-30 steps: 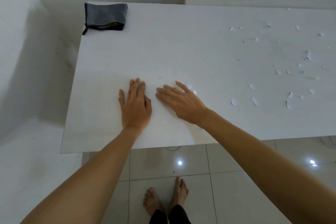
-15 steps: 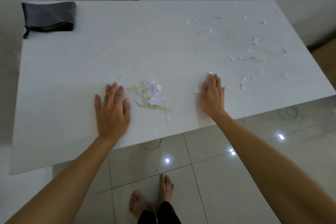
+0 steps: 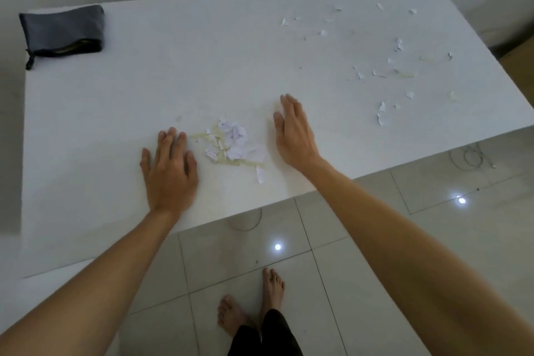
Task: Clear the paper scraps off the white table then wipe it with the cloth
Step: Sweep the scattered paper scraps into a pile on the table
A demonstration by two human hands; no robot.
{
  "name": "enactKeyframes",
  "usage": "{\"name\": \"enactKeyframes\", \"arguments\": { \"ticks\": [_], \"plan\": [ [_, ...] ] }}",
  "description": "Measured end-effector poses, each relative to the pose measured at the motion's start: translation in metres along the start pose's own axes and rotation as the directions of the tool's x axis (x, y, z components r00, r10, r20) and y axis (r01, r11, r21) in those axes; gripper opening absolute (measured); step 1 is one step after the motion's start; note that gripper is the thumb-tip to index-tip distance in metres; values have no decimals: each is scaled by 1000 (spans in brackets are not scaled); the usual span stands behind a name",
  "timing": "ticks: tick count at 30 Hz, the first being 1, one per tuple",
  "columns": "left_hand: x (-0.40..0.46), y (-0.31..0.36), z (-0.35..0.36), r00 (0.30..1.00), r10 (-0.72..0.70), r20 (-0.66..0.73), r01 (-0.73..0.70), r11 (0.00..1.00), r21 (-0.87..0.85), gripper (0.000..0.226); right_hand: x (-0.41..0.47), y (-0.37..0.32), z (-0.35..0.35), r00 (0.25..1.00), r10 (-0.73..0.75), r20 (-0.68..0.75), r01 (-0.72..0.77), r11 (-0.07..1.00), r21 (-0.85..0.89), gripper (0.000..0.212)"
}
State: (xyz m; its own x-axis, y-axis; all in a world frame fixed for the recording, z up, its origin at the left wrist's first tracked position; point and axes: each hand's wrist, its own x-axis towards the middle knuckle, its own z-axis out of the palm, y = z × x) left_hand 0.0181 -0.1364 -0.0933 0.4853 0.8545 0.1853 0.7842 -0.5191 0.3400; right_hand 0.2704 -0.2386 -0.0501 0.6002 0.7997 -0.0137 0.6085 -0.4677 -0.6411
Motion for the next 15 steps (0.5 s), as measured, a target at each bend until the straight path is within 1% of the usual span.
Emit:
{"name": "enactKeyframes", "arguments": {
  "ticks": [1, 2, 4, 5, 6, 7, 8, 9, 10, 11, 12, 13, 14, 15],
  "plan": [
    [0, 0, 0, 1000, 2, 1, -2, 1000, -3, 46, 6, 2, 0, 998, 31, 60, -30, 999, -23, 50],
    [0, 0, 0, 1000, 0, 3, 0, 1000, -7, 45, 6, -1, 3, 991, 0, 137, 6, 999, -41, 52],
    [1, -1, -1, 1000, -10, 10, 10, 1000, -14, 45, -10, -12, 10, 943, -169, 287, 186, 982, -30, 54],
    [2, -2, -1, 1000, -14, 14, 14, 1000, -17, 45, -21, -17, 12, 910, -253, 329, 267, 964, 3, 53],
    [2, -2, -2, 1000, -13, 16, 14, 1000, -20, 46, -33, -20, 12, 890, -311, 334, 316, 948, 42, 51],
    [2, -2, -2, 1000, -10, 18, 10, 1000, -25, 46, -41, -20, 10, 893, -336, 299, 331, 941, 69, 48],
    [2, -2, -2, 1000, -7, 19, 8, 999, -32, 46, -47, -18, 6, 916, -325, 233, 317, 946, 73, 46],
    [1, -2, -2, 1000, -6, 19, 7, 999, -36, 46, -53, -15, 0, 947, -274, 167, 268, 962, 55, 51],
    [1, -2, -2, 1000, -7, 18, 7, 999, -39, 46, -58, -11, -7, 971, -200, 134, 198, 980, 31, 65],
    [0, -2, -3, 1000, -9, 15, 9, 999, -42, 46, -61, -5, -14, 982, -122, 145, 122, 992, 11, 83],
    [0, -2, -3, 1000, -11, 14, 12, 999, -45, 46, -62, -1, -20, 979, -50, 195, 53, 999, -7, 100],
    [0, -1, -3, 1000, -14, 14, 14, 999, -49, 46, -62, 0, -23, 967, 8, 254, -1, 1000, -31, 111],
    [-1, -1, -3, 1000, -16, 15, 17, 999, -52, 46, -61, -1, -24, 955, 40, 294, -27, 999, -48, 115],
    [-1, -1, -3, 1000, -19, 16, 19, 998, -52, 46, -57, -3, -21, 952, 45, 302, -33, 998, -45, 112]
  ]
}}
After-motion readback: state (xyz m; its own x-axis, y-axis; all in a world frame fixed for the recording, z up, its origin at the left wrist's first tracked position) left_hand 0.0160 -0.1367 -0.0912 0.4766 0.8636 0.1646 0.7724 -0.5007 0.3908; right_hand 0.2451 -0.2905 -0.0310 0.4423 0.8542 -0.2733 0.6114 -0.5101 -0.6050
